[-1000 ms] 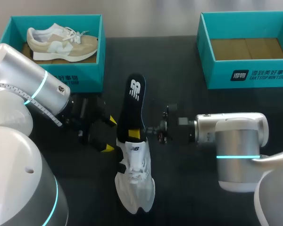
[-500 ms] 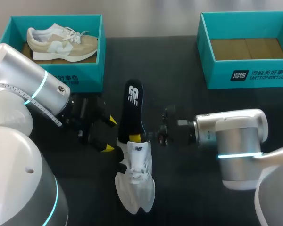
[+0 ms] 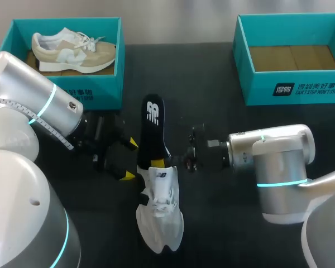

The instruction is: Take the shoe out of the shoebox, open the shoe tongue, remove and reinsert the insole, then place the shoe into the shoebox

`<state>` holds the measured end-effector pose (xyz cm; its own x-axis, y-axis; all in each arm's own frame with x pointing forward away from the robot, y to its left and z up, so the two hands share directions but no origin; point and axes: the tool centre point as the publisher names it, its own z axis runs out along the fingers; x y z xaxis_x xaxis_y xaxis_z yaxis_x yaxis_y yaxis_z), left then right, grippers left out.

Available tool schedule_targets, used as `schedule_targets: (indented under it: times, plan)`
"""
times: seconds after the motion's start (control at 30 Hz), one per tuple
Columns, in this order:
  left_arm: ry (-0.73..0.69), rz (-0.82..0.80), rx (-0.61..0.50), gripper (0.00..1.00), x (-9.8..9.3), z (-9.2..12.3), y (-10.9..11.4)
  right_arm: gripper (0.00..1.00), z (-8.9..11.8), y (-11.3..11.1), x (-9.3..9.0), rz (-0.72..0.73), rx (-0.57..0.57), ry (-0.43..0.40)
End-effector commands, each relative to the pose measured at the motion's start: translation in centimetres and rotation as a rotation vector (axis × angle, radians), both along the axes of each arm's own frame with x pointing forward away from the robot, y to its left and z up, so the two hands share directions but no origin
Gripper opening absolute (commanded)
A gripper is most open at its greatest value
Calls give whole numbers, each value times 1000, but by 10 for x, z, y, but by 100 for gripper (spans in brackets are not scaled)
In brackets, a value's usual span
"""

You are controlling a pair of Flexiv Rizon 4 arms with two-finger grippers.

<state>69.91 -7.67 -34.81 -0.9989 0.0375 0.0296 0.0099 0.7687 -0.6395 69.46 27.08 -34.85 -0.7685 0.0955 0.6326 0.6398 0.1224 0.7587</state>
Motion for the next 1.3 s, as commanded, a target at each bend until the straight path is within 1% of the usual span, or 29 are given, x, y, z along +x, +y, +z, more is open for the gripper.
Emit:
schedule_targets:
  times: [0.03,0.2,0.23,0.3,0.37,0.4,0.47,0.9,1.2,1.3]
  plan:
    - [-1,0,1,100,0,0,0,0,-2,3,-1,5,5,-9]
    - [-1,0,1,100,0,0,0,0,0,3,1,13,7,-24]
    - [-1,0,1,100,0,0,0,2,0,3,1,13,7,-25]
    - [-1,0,1,100,0,0,0,1,1,4,1,19,8,-34]
    - [-1,0,1,100,0,0,0,3,2,4,1,25,7,-41]
    - [-1,0,1,100,0,0,0,6,3,5,1,29,9,-46]
    - [-1,0,1,100,0,0,0,16,4,5,1,30,10,-51]
    - [-1,0,1,100,0,0,0,17,12,4,1,23,8,-92]
    - [-1,0,1,100,0,0,0,28,21,5,4,35,2,-121]
    - [-1,0,1,100,0,0,0,29,25,5,7,41,-4,-133]
